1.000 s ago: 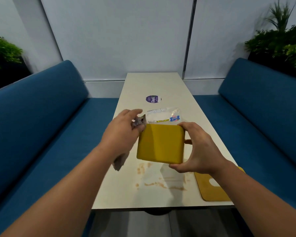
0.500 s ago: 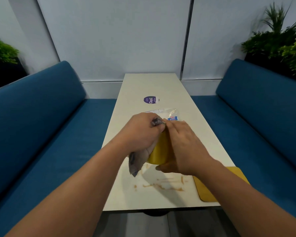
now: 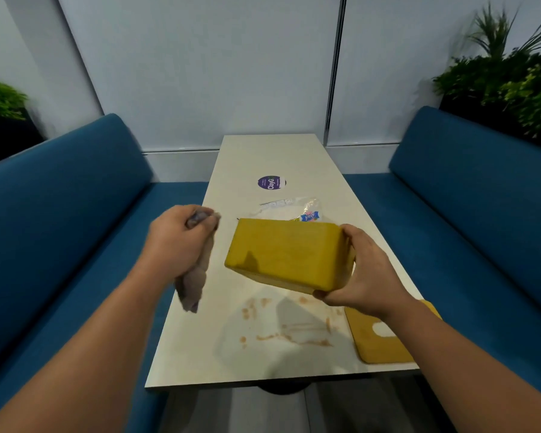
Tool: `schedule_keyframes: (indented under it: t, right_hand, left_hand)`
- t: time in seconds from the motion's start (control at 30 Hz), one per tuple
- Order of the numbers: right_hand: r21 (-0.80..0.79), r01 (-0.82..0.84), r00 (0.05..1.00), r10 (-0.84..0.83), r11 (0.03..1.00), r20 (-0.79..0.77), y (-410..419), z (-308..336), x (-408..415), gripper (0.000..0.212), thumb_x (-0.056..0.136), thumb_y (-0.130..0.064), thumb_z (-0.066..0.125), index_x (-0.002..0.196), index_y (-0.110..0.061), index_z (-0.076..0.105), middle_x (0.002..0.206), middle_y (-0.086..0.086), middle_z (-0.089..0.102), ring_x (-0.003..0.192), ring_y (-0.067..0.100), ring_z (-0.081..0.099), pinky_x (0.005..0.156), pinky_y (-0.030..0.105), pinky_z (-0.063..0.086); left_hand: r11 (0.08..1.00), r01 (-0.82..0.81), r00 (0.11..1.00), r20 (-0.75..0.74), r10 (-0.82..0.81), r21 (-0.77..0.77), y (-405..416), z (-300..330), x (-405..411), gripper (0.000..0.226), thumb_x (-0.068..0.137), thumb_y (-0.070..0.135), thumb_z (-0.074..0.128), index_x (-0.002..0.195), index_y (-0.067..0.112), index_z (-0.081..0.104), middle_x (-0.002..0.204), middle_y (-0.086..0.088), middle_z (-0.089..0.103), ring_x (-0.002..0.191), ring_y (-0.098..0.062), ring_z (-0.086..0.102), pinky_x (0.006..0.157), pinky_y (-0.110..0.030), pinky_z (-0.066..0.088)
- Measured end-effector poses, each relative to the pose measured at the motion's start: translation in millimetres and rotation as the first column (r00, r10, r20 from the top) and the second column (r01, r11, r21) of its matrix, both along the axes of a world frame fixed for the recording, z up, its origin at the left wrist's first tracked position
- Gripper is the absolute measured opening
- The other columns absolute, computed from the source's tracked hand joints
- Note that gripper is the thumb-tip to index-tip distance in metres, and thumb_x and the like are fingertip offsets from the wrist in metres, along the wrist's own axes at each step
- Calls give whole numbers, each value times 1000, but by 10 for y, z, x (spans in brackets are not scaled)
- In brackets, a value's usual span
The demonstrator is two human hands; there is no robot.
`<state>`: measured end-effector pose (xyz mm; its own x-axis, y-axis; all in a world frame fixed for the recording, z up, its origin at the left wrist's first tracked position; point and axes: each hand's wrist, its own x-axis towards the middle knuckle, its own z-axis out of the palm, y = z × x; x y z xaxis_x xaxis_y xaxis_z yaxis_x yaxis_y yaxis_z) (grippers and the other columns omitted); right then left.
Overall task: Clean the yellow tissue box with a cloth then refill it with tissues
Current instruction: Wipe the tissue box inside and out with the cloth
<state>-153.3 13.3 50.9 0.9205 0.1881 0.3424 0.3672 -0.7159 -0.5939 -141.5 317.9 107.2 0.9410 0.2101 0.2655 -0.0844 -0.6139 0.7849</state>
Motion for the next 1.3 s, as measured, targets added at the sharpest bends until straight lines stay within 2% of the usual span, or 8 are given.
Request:
schedule_keyframes:
  t: [0.17, 0.37, 0.57, 0.7, 0.87, 1.07, 1.2, 1.3]
  right_hand:
    - [157, -25, 996, 39, 987, -84, -96, -137, 65, 114, 40, -50, 87, 137, -28, 33, 130, -11, 45, 121, 13, 46, 94, 43, 52]
    - [203, -67, 995, 81, 977, -60, -32, -182, 93, 113, 41, -53, 85, 138, -29, 31, 134, -9, 44, 124, 11, 45, 93, 30, 50]
    - [215, -75, 996, 84, 974, -35, 16, -229, 149, 109, 46, -32, 95, 136, -31, 33, 130, -11, 45, 121, 7, 45, 83, 16, 47]
    - [198, -69, 997, 77, 978, -32, -19, -232, 146, 112, 45, -37, 95, 138, -27, 33, 132, -9, 45, 122, 10, 46, 86, 21, 49]
    - [172, -58, 998, 61, 983, -11, -55, -196, 114, 112, 42, -51, 87, 137, -27, 33, 130, -9, 46, 120, 10, 47, 88, 28, 52]
    - [134, -81, 997, 82, 988, -1, -48, -194, 92, 110, 42, -57, 82, 135, -29, 32, 130, -9, 45, 119, 12, 47, 88, 29, 53]
    - [97, -82, 997, 82, 992, 6, -113, -161, 86, 114, 42, -60, 82, 138, -26, 32, 131, -10, 44, 119, 11, 47, 92, 32, 52]
    - [54, -104, 995, 103, 993, 20, -77, -149, 77, 113, 44, -60, 82, 139, -24, 32, 131, -12, 44, 119, 10, 46, 93, 35, 52]
  left_hand:
    - [991, -65, 998, -5, 65, -114, 10, -361, -104, 11, 88, 30, 66, 99, 27, 68, 90, 12, 67, 89, -9, 63, 76, -27, 51]
    - [995, -103, 992, 73, 104, -20, -89, -613, -128, 7, 90, 27, 64, 92, 23, 69, 94, 5, 59, 87, -9, 56, 82, -31, 47]
    - [998, 35, 975, 218, -46, 52, -565, -709, -276, 14, 91, 25, 62, 93, 13, 68, 98, 6, 53, 83, 5, 51, 71, -2, 36]
    - [973, 160, 943, 267, -201, 167, -692, -769, -291, 20, 91, 31, 61, 101, 17, 71, 102, 10, 54, 82, -2, 52, 71, -18, 45]
    - [990, -94, 977, 203, 71, 105, -434, -787, -194, 23, 93, 31, 57, 90, 12, 69, 96, 10, 52, 79, -5, 54, 67, -19, 39]
    - [950, 155, 941, 254, -225, 271, -770, -731, -301, 23, 93, 37, 58, 100, 21, 73, 99, 15, 55, 76, -5, 53, 64, -23, 46]
    - [984, -31, 996, 84, 17, 173, -298, -647, -84, 22, 93, 35, 57, 95, 20, 73, 92, 11, 57, 79, -6, 52, 69, -25, 39]
    - [985, -72, 995, -57, 81, 157, -106, -478, 5, 21, 94, 36, 55, 90, 21, 69, 86, 4, 60, 82, -18, 59, 71, -33, 50]
